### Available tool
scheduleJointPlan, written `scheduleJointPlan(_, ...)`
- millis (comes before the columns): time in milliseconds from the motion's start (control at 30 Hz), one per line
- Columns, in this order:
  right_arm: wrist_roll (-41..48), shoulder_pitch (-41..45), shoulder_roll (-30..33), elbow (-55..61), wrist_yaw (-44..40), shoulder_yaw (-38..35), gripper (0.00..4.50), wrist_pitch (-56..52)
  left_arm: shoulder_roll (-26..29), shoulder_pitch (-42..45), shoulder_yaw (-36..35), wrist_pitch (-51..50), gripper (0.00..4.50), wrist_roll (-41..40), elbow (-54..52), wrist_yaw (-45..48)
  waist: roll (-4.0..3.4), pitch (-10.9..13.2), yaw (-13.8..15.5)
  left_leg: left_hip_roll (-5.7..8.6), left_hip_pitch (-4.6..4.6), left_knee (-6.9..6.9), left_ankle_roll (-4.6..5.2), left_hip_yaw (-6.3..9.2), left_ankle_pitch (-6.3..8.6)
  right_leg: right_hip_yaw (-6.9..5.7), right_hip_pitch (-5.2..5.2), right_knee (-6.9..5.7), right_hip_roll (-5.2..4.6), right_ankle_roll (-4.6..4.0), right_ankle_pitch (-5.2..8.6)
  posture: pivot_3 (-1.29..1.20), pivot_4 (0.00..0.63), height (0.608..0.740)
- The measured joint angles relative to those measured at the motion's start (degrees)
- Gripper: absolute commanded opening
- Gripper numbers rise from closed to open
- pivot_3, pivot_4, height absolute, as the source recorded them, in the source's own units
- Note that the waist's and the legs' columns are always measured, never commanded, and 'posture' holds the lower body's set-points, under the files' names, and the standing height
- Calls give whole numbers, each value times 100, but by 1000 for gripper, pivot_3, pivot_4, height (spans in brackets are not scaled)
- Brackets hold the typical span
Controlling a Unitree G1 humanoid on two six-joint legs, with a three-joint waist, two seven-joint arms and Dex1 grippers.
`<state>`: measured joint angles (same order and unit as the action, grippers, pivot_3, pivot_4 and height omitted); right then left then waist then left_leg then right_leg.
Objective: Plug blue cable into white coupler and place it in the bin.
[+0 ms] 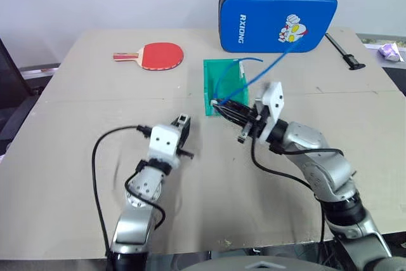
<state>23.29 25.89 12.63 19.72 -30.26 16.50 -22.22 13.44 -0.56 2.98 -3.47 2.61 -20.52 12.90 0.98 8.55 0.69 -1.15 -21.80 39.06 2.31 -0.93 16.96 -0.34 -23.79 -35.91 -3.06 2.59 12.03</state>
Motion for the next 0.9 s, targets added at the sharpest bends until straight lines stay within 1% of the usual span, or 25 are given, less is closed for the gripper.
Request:
scheduleJointPlan(167, -479, 213, -386, -337, 127, 153, 0, 254, -84, 526, 316, -7, 389, 278, 149, -26, -1, 0, 5, 2, -17, -3, -20, 3, -10, -4, -14, 2, -3, 1, 0, 0, 150, 728)
scheduleJointPlan(267, -651, 220, -534, -426, 175, 212, 0, 285, -125, 688, 441, 3, 389, 509, 214, -139, -1, 1, -5, 2, -14, -4, -3, 2, 0, -4, -14, 0, -4, 1, 0, 0, 150, 728)
scheduleJointPlan(500, -968, 263, -702, -473, 436, 251, 0, 134, -179, 717, 477, 10, 389, 958, 335, -408, -1, 1, -4, -1, -11, -4, -2, 7, 0, -7, -14, -7, -2, 0, 0, 0, 150, 728)
scheduleJointPlan(900, -1347, 354, -870, -705, 516, 301, 0, 62, -326, 677, 545, -48, 389, 1020, 344, -459, -2, 1, -9, 0, -11, -4, -2, 6, 0, -6, -14, -6, -3, 1, 0, 0, 150, 728)
